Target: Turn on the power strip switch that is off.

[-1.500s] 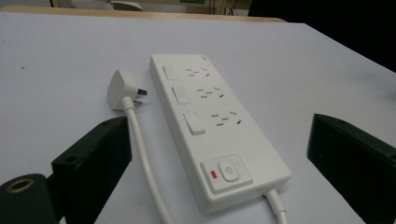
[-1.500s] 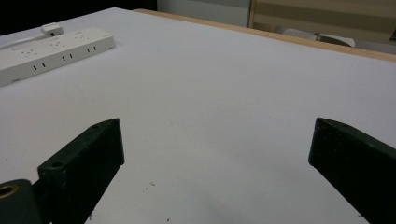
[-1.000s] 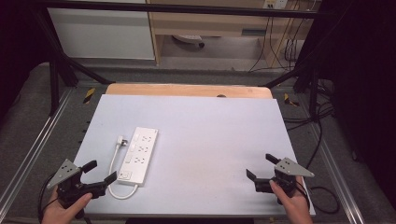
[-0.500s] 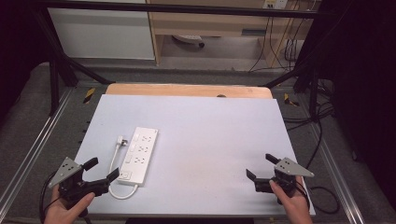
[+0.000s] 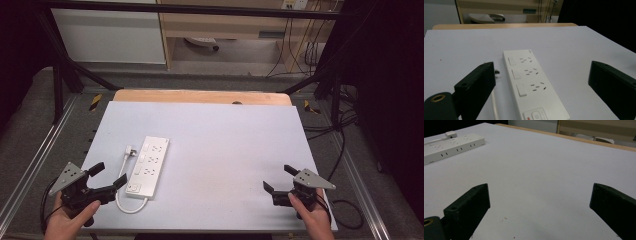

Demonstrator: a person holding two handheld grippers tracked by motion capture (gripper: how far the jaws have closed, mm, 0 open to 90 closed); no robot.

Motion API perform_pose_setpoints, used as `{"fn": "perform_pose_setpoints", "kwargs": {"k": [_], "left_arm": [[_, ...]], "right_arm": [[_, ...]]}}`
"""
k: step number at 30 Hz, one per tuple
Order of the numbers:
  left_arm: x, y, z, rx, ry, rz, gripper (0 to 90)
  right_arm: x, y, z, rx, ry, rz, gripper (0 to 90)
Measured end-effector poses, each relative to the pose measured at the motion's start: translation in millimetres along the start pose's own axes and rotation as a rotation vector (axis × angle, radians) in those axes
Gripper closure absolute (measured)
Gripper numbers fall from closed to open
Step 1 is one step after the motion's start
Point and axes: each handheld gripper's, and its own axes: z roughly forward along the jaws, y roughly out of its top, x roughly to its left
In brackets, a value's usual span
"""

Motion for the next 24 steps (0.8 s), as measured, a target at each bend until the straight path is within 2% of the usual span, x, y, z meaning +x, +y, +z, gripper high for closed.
{"fn": "perform_pose_setpoints", "kwargs": {"k": [9,13,24], "left_arm": [[-2.3,10.5,8.6,0.012,-0.024,0.024,6.3],[-2.7,14.1,14.0,0.016,-0.025,0.016,6.2],[-6.4,16.9,25.6,0.042,-0.027,0.035,6.2]], "right_arm": [[0.4,0.0,0.6,0.003,-0.001,-0.001,3.4],[-0.1,-0.2,0.5,0.005,-0.001,-0.001,3.3],[-0.1,-0.3,0.4,0.005,0.0,0.001,3.3]]}}
